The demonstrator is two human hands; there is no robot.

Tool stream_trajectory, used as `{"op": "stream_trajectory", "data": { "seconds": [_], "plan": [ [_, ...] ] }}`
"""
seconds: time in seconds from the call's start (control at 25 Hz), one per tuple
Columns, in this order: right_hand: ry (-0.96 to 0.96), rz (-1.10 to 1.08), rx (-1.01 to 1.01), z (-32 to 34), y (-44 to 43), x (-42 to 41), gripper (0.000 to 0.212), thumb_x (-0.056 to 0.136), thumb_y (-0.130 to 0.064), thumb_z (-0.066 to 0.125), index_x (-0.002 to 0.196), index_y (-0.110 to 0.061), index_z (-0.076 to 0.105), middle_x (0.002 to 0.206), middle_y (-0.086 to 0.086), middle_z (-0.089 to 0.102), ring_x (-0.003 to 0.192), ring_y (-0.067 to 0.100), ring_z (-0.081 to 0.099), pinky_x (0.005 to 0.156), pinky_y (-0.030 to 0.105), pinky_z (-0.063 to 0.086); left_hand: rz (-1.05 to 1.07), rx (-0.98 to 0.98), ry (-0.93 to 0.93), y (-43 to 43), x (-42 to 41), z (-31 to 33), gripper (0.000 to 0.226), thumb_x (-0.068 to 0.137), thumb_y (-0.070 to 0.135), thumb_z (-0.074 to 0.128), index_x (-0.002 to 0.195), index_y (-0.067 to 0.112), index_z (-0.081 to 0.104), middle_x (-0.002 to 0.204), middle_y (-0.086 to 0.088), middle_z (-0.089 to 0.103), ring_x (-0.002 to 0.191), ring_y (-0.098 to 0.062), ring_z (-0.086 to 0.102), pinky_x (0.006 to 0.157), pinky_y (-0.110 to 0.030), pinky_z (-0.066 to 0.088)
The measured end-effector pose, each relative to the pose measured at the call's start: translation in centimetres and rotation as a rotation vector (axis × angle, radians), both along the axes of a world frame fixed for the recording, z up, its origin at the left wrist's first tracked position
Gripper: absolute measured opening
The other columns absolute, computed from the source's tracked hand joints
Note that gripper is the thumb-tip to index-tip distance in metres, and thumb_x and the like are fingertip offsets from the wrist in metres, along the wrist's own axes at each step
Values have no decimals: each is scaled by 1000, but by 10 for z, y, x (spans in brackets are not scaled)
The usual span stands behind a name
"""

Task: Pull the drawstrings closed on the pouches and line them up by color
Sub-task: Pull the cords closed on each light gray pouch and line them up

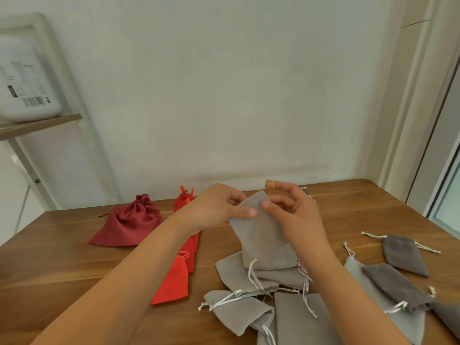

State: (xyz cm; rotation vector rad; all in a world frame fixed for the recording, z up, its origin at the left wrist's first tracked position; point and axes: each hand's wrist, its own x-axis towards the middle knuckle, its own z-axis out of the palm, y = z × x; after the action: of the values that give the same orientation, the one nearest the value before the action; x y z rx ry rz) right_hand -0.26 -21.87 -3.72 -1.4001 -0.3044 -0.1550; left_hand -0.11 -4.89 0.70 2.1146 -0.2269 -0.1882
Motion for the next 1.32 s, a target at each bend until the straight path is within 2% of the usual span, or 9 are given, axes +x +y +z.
{"op": "stream_trajectory", "data": {
  "seconds": [0.16, 0.24, 0.36, 0.44, 0.52, 0.68, 0.8, 1.04, 1.32],
  "plan": [
    [-14, 158, -135, 0, 3, -8, 29, 83, -18, 69, 111, -20, 60, 90, 6, 74, 84, 15, 70, 71, 30, 57, 265, -274, -27, 16, -16, -10, 17, 90, 19, 63, 100, 6, 69, 93, -10, 72, 83, -17, 68, 80, -32, 56],
    [-34, 178, -174, 1, 7, -10, 20, 88, -12, 64, 107, -14, 62, 82, 9, 71, 69, 8, 67, 60, 25, 54, 414, -386, -40, 20, -23, -17, 17, 89, 18, 63, 99, 5, 67, 97, -14, 70, 84, -20, 66, 80, -40, 55],
    [-39, 107, -145, 0, 11, -11, 13, 89, -7, 62, 102, -8, 64, 72, 5, 64, 54, -3, 57, 50, 12, 43, 441, -609, 111, 22, -37, -27, 30, 88, 29, 63, 106, 5, 63, 99, -12, 72, 87, -21, 71, 72, -32, 58],
    [-53, 65, -101, -2, 13, -10, 11, 88, -6, 63, 99, -10, 64, 70, 3, 63, 53, -4, 54, 50, 10, 40, 311, -546, 305, 18, -50, -37, 47, 87, 45, 56, 111, 5, 61, 100, -16, 72, 93, -27, 70, 83, -36, 56],
    [-66, 46, -88, -4, 15, -8, 12, 88, -5, 64, 98, -11, 64, 69, 2, 62, 52, -4, 53, 50, 9, 39, 187, -402, 346, 13, -62, -45, 54, 85, 51, 52, 108, 4, 64, 96, -13, 74, 92, -24, 71, 86, -34, 55],
    [-75, 10, -150, -9, 16, -5, 13, 89, -8, 64, 99, -16, 63, 66, -1, 63, 50, -3, 53, 50, 11, 41, 176, -295, 83, 15, -67, -55, 16, 86, 24, 66, 91, 10, 73, 77, -3, 74, 72, -11, 68, 69, -20, 54],
    [-59, -34, -167, -13, 16, -3, 16, 90, -11, 63, 103, -19, 61, 61, -6, 62, 47, 4, 52, 49, 16, 43, 210, -282, -66, 19, -66, -59, 9, 78, 14, 74, 87, 15, 72, 71, -4, 72, 62, -10, 66, 59, -19, 51],
    [59, 68, -57, -11, 12, 1, 22, 91, -6, 60, 109, -19, 58, 59, -8, 62, 47, 6, 51, 44, 15, 39, 287, -358, -94, 18, -68, -60, 10, 88, 11, 63, 86, 10, 72, 76, -5, 74, 56, -10, 66, 50, -18, 51],
    [54, 4, -141, -12, 5, 6, 16, 95, -5, 54, 99, -14, 66, 66, -6, 53, 46, 5, 41, 46, 15, 37, 258, -664, 194, 24, -69, -55, 14, 86, 16, 58, 81, 3, 56, 85, -18, 73, 56, -14, 63, 53, -21, 52]
  ]
}}
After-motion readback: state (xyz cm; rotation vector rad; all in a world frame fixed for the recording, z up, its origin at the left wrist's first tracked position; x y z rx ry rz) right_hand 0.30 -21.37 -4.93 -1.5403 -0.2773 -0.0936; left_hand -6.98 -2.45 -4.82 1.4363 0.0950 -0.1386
